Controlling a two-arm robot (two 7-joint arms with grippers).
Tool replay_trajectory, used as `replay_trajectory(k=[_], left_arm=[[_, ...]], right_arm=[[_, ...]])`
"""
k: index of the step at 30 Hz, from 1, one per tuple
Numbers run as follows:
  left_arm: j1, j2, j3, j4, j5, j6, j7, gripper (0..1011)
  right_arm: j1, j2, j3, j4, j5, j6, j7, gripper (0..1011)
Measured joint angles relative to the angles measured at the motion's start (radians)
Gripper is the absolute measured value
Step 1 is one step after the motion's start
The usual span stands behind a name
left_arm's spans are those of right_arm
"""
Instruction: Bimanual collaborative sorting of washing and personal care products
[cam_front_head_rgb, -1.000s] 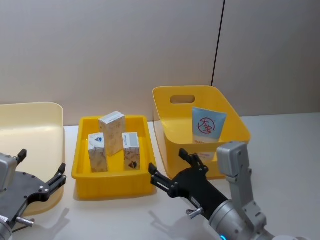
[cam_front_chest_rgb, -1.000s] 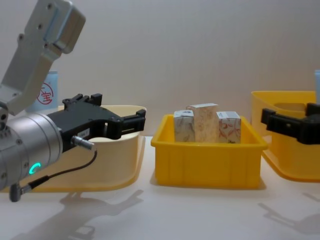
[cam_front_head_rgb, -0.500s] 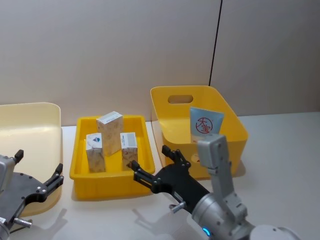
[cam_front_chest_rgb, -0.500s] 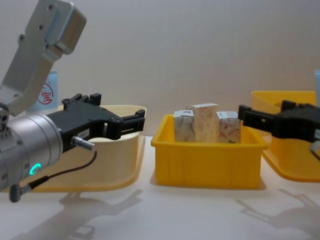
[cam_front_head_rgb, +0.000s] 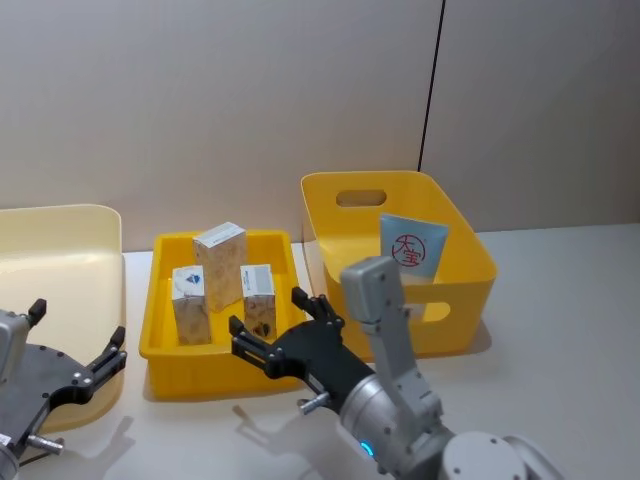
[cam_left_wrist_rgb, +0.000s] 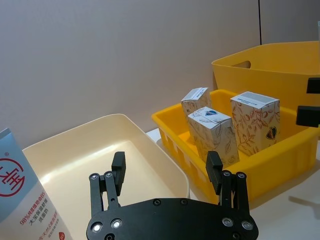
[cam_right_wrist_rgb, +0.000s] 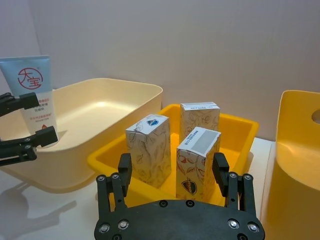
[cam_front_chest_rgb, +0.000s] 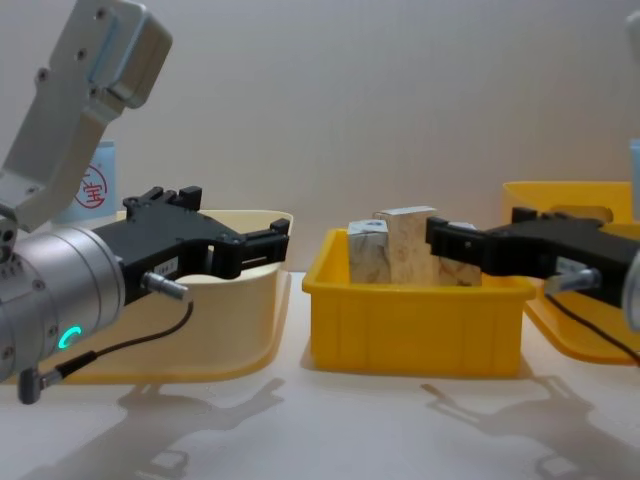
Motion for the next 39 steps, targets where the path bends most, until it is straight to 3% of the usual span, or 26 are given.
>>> replay_trajectory(k=[13,39], left_arm=[[0.000,0.000,0.000,0.000,0.000,0.001,0.000,1002],[0.000,0.000,0.000,0.000,0.000,0.000,0.000,1002]], right_arm=[[0.056,-0.072,-0.025,0.072,-0.064,0.040,-0.081,1001],[0.125,-0.185,-0.017,0.205,-0.126,0.047,-0.192,1001]])
